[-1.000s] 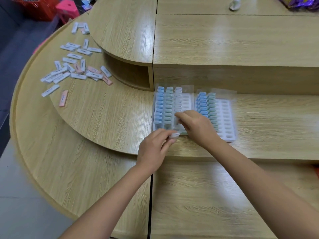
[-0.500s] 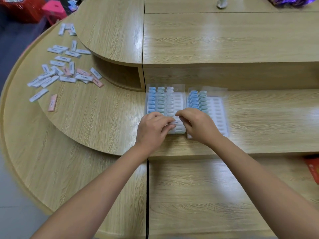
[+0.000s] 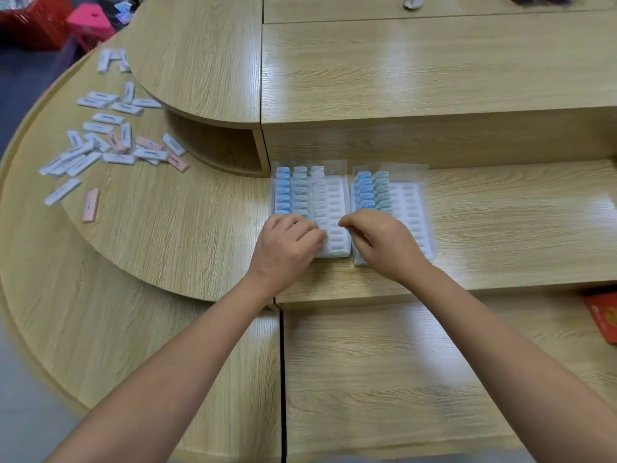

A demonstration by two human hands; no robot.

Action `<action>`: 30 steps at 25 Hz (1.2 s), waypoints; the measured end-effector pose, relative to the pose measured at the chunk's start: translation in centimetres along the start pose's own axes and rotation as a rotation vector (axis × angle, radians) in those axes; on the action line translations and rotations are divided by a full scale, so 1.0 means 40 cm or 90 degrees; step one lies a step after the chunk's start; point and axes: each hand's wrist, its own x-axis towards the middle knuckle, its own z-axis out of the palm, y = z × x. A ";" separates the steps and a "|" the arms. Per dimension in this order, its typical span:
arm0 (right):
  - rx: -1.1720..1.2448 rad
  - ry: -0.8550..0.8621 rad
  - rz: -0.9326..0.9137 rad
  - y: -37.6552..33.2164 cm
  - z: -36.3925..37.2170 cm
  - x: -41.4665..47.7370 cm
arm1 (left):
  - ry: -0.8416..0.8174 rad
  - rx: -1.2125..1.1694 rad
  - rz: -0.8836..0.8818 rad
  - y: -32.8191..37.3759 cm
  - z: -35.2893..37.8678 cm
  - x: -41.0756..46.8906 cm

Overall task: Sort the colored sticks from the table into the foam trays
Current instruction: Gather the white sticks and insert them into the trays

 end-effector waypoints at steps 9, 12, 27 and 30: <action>0.035 -0.012 0.009 -0.092 -0.031 0.052 | -0.071 -0.115 -0.146 -0.016 -0.101 -0.039; 0.038 -0.032 0.003 -0.185 -0.028 0.130 | -0.053 -0.129 -0.226 -0.089 -0.198 -0.086; -0.045 -0.135 0.194 -0.469 0.513 0.725 | -0.320 0.028 -0.480 -0.971 -0.302 -0.188; -0.148 -0.147 0.136 -0.466 0.575 0.806 | -0.343 0.057 -0.460 -1.040 -0.255 -0.178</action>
